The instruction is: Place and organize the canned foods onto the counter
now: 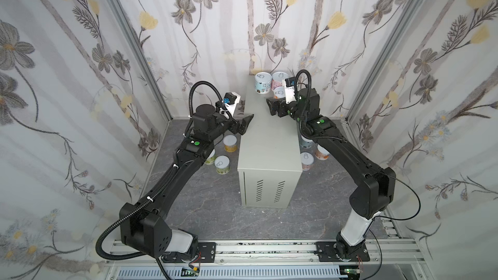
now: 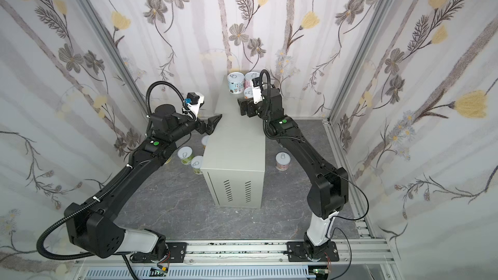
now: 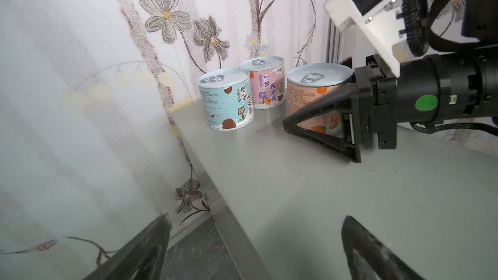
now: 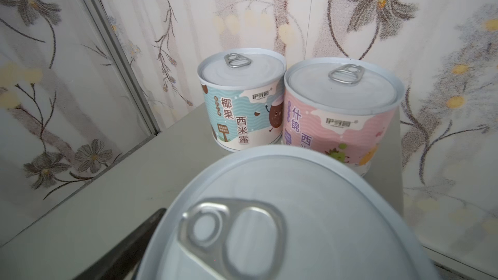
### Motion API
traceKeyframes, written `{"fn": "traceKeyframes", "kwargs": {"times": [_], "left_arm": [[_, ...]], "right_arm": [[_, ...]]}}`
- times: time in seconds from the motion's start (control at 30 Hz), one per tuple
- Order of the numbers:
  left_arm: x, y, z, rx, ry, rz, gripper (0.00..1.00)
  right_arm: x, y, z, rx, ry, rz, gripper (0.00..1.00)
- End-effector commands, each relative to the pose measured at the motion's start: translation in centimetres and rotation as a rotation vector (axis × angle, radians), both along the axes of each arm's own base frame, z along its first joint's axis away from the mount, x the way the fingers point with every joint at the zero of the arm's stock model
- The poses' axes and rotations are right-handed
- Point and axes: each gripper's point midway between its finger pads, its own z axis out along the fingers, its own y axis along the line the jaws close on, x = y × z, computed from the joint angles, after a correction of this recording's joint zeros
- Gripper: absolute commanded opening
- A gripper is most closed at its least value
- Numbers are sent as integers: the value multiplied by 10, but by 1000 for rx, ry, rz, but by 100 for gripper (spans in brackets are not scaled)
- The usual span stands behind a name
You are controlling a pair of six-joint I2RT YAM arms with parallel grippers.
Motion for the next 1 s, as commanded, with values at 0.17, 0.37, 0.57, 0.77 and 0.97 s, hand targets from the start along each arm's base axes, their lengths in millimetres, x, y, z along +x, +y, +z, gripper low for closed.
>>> {"fn": "traceKeyframes", "kwargs": {"times": [0.17,0.37,0.57,0.77,0.97], "left_arm": [[-5,2,-5,39,12,-9,100],[-6,3,-1,36,3,-8,100],[-12,6,0,57,12,0,100],[-9,6,-1,64,21,8,100],[-4,5,1,64,26,11,100]], "right_arm": [[-19,-8,-28,-35,118,11,100],[-38,-13,-10,-6,62,41,100],[-58,-19,1,21,-1,53,100],[-70,-22,13,23,-103,38,100],[-70,-22,26,31,-161,30,100]]}}
